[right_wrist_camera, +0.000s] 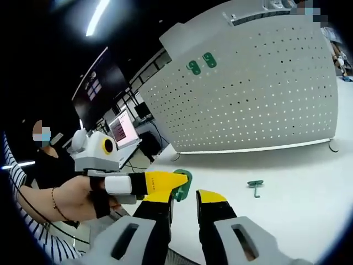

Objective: Insert the hook assembly into the mounting plate slot until the hook locks in place.

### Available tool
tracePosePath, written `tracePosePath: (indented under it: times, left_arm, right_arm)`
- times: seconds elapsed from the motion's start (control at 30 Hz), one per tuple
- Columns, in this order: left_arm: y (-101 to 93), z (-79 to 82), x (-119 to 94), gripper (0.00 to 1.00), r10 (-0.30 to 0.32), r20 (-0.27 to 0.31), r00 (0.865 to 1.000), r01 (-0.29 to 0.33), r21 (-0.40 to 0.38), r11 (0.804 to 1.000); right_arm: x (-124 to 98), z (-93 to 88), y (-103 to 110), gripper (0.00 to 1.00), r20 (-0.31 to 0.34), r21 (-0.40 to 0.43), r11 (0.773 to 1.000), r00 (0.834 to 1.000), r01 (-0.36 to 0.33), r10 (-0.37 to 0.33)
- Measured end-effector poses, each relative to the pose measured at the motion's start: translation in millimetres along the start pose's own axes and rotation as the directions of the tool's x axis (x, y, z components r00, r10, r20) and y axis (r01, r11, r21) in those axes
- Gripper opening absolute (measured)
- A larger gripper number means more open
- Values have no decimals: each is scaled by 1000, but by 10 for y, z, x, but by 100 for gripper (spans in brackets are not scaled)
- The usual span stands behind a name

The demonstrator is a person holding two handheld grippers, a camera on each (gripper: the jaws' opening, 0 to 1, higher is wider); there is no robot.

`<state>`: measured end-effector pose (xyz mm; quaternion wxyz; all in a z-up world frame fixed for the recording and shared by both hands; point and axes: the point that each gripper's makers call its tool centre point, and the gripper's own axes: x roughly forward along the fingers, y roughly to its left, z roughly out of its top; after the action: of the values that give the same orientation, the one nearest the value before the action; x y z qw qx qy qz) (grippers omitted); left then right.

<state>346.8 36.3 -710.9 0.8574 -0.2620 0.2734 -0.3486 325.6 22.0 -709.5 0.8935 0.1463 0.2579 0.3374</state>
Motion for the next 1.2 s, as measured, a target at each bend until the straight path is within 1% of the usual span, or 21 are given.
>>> tracePosePath:
  times: [0.13, 0.2, 0.27, 0.47, 0.73, 0.93, 1.2]
  left_arm:
    - [-2, 5, 3, 2, 4, 0, 1000, -4, 9, 1000]
    - [-7, 15, 4, 2, -1, 7, 1000, 1, -2, 1000]
    - [-39, 22, 4, 2, -19, 15, 1000, 20, -24, 1000]
    - [-66, 23, 7, 2, -25, 22, 999, 25, -21, 999]
    - [-67, 26, 0, 2, -29, 45, 999, 31, -42, 999]
    - [-87, 16, -15, 1, -37, 55, 998, 40, -50, 998]
    - [-91, 61, -44, 1, -54, 94, 994, 60, -63, 996]
  right_arm:
    - [6, 23, 0, 13, 7, -8, 1000, 1000, 0, 0]
    - [12, 23, -4, 12, 4, -24, 1000, 1000, 2, -2]
    - [16, 29, -3, 11, 7, -27, 1000, 1000, 1, -1]
    - [23, 18, 18, 8, 4, -38, 999, 1000, -4, 4]
    - [29, 29, 87, 2, -6, -122, 992, 1000, -15, 15]
    - [19, 33, 79, 1, -8, -140, 990, 1000, -13, 12]
    - [19, 68, 109, 0, 9, -160, 987, 1000, -13, 15]
